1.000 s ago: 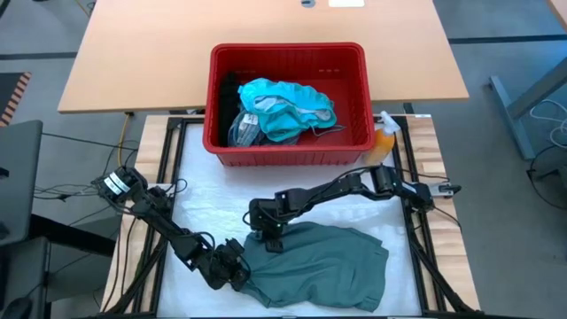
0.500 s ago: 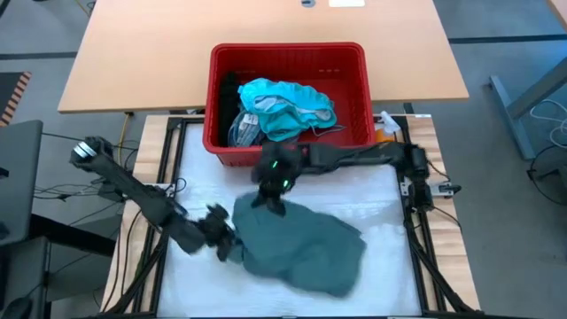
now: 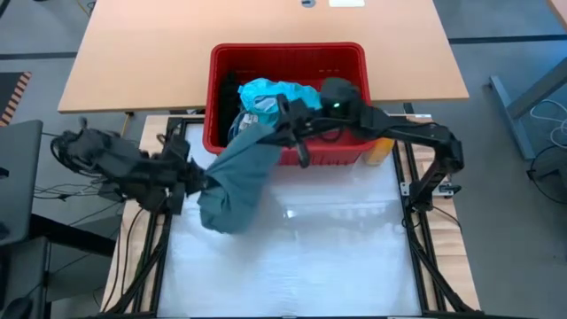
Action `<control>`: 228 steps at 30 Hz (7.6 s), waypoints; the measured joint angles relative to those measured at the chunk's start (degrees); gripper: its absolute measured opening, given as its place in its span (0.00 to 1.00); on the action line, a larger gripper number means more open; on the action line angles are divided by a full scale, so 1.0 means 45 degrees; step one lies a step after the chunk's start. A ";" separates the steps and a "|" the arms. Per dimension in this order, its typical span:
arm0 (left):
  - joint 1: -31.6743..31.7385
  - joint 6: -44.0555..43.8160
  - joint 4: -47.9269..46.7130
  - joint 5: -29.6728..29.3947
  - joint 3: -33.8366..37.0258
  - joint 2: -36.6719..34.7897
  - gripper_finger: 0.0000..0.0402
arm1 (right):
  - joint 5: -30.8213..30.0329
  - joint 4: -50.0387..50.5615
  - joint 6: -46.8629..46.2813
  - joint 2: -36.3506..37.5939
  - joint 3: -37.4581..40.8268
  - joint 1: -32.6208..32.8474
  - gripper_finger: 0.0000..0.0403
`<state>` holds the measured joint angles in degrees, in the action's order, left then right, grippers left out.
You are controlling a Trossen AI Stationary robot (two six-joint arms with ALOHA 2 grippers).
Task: Fold Laundry from Bin
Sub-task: Fold the light blue pants, then move the light blue pants to the right
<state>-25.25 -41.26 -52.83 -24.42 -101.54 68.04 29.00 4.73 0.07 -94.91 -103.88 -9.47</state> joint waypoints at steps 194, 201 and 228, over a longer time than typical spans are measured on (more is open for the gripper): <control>0.3894 0.5023 0.9622 0.6012 -0.0483 1.4704 0.44 | -0.4605 1.6142 -2.1624 0.2248 1.0457 1.1638 0.04; 0.3879 0.4922 0.8906 0.5992 -0.0510 1.4704 0.44 | -0.3088 1.4632 -2.2431 0.2238 1.2063 1.2644 0.04; 0.2278 0.7205 0.2293 0.1154 -0.0496 0.6884 0.44 | -0.9174 1.4021 -2.3471 0.3516 1.3155 0.9222 0.04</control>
<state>-15.00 -8.84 -42.51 -19.22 -103.77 99.02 -12.28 67.83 -105.55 -79.09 -44.68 32.03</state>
